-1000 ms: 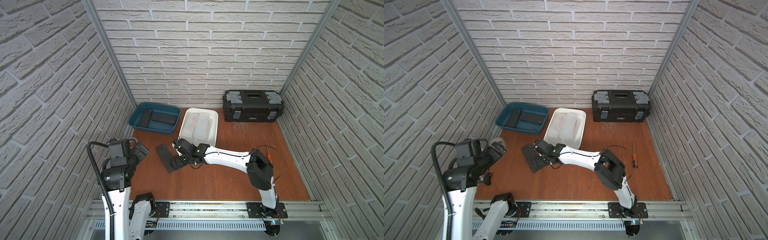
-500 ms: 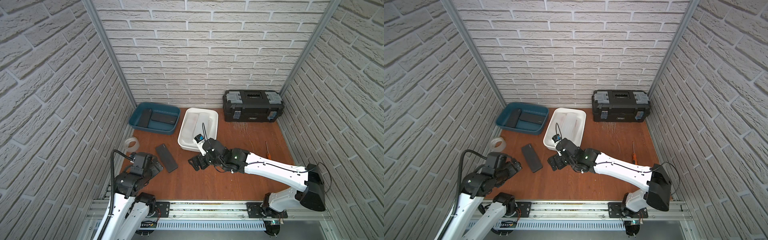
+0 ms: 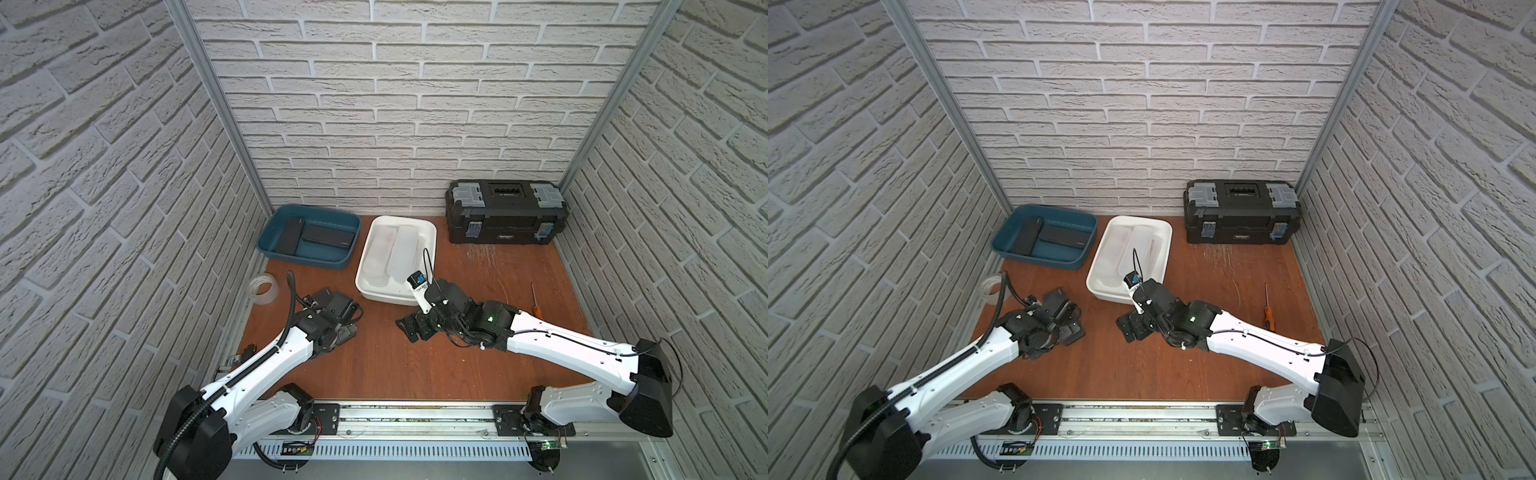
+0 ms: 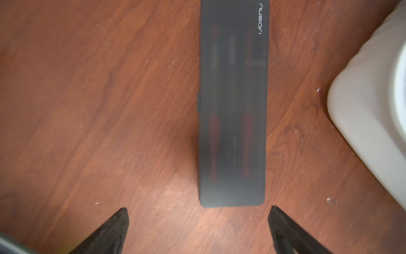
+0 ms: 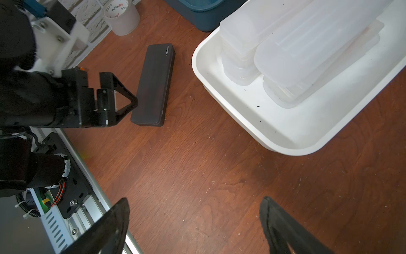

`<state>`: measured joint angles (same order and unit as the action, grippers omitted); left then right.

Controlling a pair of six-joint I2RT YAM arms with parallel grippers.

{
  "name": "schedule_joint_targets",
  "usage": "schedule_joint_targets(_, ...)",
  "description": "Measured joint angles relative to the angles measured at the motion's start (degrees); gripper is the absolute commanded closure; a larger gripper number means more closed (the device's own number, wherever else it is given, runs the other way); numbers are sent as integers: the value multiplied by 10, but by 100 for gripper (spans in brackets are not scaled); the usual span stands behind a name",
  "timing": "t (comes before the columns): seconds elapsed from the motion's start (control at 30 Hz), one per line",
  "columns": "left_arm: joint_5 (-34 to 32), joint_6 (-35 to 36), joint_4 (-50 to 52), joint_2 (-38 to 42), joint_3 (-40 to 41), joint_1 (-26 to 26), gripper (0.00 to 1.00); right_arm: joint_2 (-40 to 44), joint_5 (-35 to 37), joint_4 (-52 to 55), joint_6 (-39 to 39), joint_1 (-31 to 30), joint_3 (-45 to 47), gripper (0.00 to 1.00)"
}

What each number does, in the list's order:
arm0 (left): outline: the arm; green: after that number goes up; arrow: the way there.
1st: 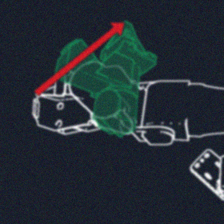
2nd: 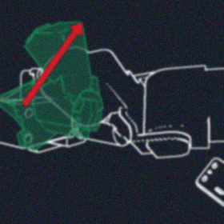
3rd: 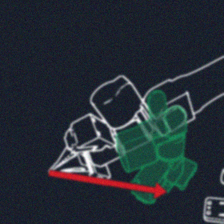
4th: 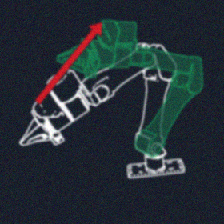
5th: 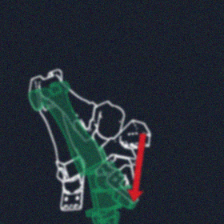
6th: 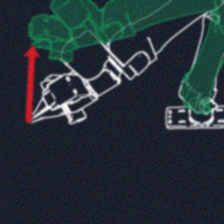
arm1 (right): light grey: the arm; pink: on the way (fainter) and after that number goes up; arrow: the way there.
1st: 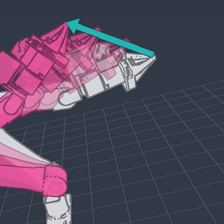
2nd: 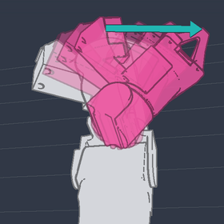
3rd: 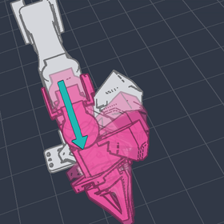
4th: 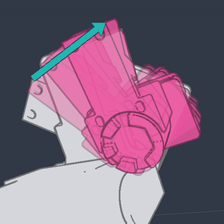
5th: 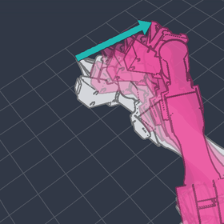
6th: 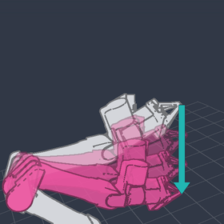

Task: Place the pencil cases by color into the storage box
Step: Pick up the pencil case from the center of the board.

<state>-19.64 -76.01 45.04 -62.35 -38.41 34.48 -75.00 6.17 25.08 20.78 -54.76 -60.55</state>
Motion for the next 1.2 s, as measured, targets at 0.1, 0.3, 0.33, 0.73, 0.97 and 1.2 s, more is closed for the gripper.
schedule_joint_targets(0.1, 0, -6, -40, -27, 3, 1, 2, 8, 0, 0, -6, 3, 2, 7)
schedule_joint_targets(0.3, 0, -10, -96, -65, 9, 0, 2, 10, 0, 0, -18, 8, 4, 7)
schedule_joint_targets(0.33, 0, -9, -101, -73, 8, 0, 2, 10, 0, 0, -19, 9, 5, 7)
schedule_joint_targets(0.73, 10, 3, -118, -140, 0, -25, 4, 20, -9, -1, -21, 22, 26, 7)
schedule_joint_targets(0.97, 20, 17, -132, -161, -5, -41, 6, 22, -11, -1, -21, 25, 30, 7)
schedule_joint_targets(1.2, 37, 37, -140, -193, -17, -52, 9, 25, -11, -1, -21, 26, 31, 7)
